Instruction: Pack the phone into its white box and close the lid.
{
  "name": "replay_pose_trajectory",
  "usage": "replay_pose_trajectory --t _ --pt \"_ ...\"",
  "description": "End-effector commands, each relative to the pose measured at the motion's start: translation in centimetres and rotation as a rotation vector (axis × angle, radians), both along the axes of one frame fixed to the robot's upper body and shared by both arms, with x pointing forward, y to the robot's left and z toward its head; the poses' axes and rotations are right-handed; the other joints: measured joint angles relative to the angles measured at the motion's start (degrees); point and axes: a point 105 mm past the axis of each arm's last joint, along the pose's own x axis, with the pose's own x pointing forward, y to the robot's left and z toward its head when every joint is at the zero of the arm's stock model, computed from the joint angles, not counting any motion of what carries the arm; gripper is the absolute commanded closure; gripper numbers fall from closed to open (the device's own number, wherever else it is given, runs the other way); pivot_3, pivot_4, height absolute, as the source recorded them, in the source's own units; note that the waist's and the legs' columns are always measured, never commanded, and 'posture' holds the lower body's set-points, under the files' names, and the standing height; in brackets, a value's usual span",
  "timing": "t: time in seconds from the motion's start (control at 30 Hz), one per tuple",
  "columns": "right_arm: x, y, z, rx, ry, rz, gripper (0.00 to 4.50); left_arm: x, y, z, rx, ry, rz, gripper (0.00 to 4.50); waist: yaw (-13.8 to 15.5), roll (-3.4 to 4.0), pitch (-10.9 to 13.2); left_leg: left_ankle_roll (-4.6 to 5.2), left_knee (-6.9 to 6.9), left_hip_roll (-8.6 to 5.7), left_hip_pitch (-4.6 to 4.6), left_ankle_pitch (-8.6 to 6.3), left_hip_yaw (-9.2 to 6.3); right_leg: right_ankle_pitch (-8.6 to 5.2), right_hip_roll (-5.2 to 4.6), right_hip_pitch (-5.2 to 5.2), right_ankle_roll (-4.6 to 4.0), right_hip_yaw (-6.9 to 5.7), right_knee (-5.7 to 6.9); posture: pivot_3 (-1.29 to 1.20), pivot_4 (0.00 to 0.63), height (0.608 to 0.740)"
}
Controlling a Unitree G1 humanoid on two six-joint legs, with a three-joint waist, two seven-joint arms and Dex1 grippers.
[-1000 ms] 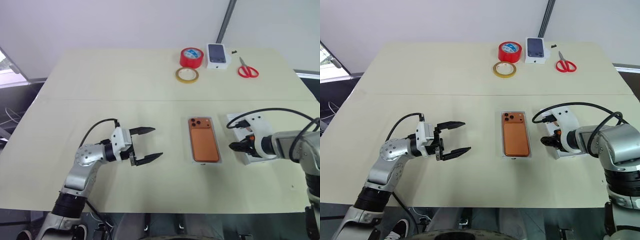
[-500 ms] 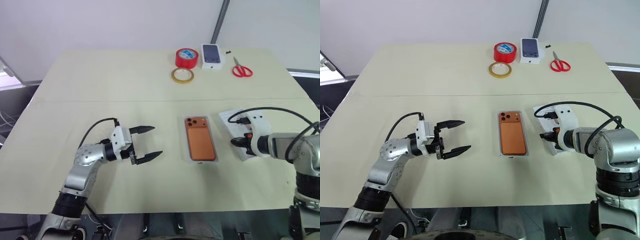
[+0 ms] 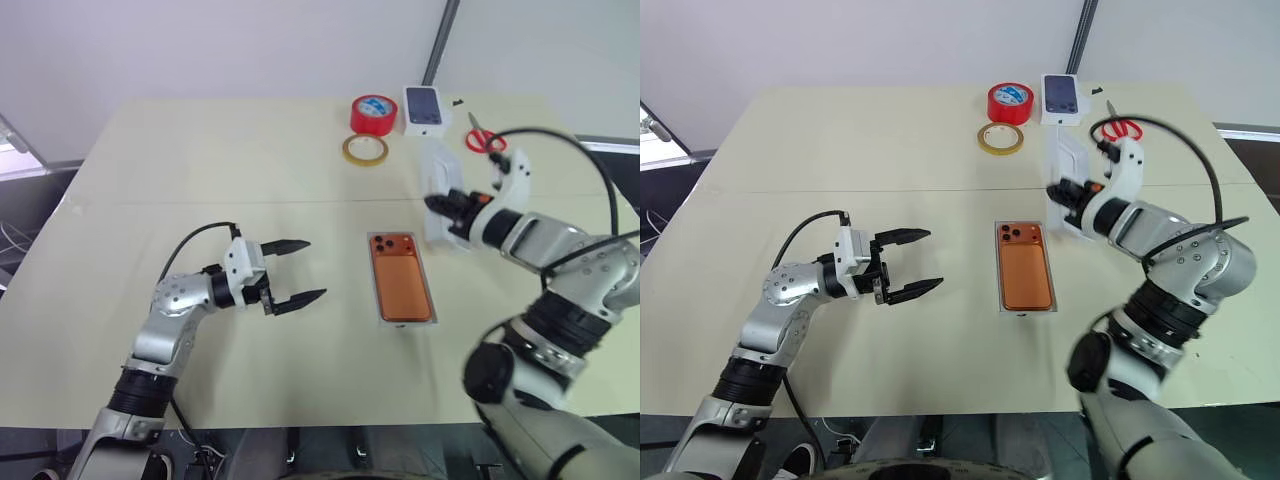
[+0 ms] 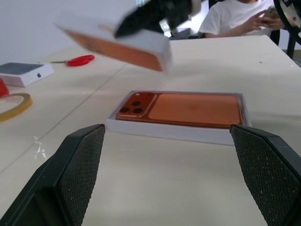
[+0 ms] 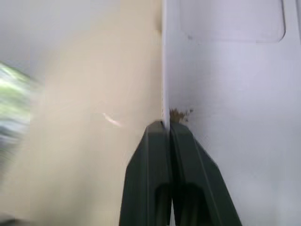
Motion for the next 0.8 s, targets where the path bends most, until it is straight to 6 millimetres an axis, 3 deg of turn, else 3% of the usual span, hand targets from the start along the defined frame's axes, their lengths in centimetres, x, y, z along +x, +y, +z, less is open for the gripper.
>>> replay_pose_trajectory --t 0.03,0.23,0.3,0.4,0.5,0.63,0.8 --pt "-1.2 1.5 0.7 0.135 -0.072 0.043 4.45 0.2 -0.2 0.9 -0.014 -0.018 -0.002 0.0 0.2 0.02 0.0 0.0 0.0 -0.01 -0.01 0.0 0.0 0.0 -0.01 -0.02 0.0 0.0 0.03 0.0 0.15 0.74" --pt "-6.0 6.8 -1.9 0.248 -0.079 0.325 4.45 0.6 0.0 1.4 -0.031 0.01 0.024 0.0 0.1 0.11 0.1 0.01 0.03 -0.04 -0.03 0.0 0.01 0.0 -0.03 -0.03 0.0 0.01 0.08 0.0 0.15 0.74" --pt "-7.8 7.6 -2.4 0.294 -0.07 0.427 4.45 0.6 0.1 1.4 -0.032 0.017 0.028 0.0 -0.2 0.1 0.0 0.01 0.03 -0.05 -0.01 0.0 0.01 0.0 -0.04 -0.03 0.0 0.02 0.1 0.0 0.15 0.74" --pt "-10.5 8.1 -1.6 0.343 -0.069 0.553 4.45 0.6 0.1 1.4 -0.033 0.029 0.035 0.0 -0.3 0.12 0.1 0.02 0.02 -0.04 0.0 0.0 0.01 0.0 -0.03 -0.03 -0.01 0.02 0.1 0.0 0.15 0.74" --pt "-11.3 8.4 -1.3 0.386 -0.014 0.573 4.45 0.5 -0.1 1.5 -0.037 0.036 0.033 0.0 -0.5 0.09 0.1 0.04 0.04 -0.04 0.0 0.01 0.02 -0.01 -0.03 0.02 0.0 0.02 -0.02 0.0 0.15 0.74" --pt "-11.4 8.6 -3.2 0.383 0.09 0.514 4.45 0.0 -0.4 1.6 -0.053 0.055 0.026 0.0 -0.6 0.09 0.1 0.05 0.03 0.07 0.0 0.01 0.01 -0.01 0.1 0.08 0.01 0.01 -0.08 0.0 0.15 0.74" --pt "-11.3 9.1 -4.1 0.408 0.146 0.465 4.45 -0.4 -0.8 1.4 -0.07 0.083 0.027 0.0 -0.2 0.08 0.1 0.05 0.07 0.07 -0.02 0.0 0.02 -0.01 0.08 0.12 0.02 0.02 -0.18 0.0 0.15 0.74"
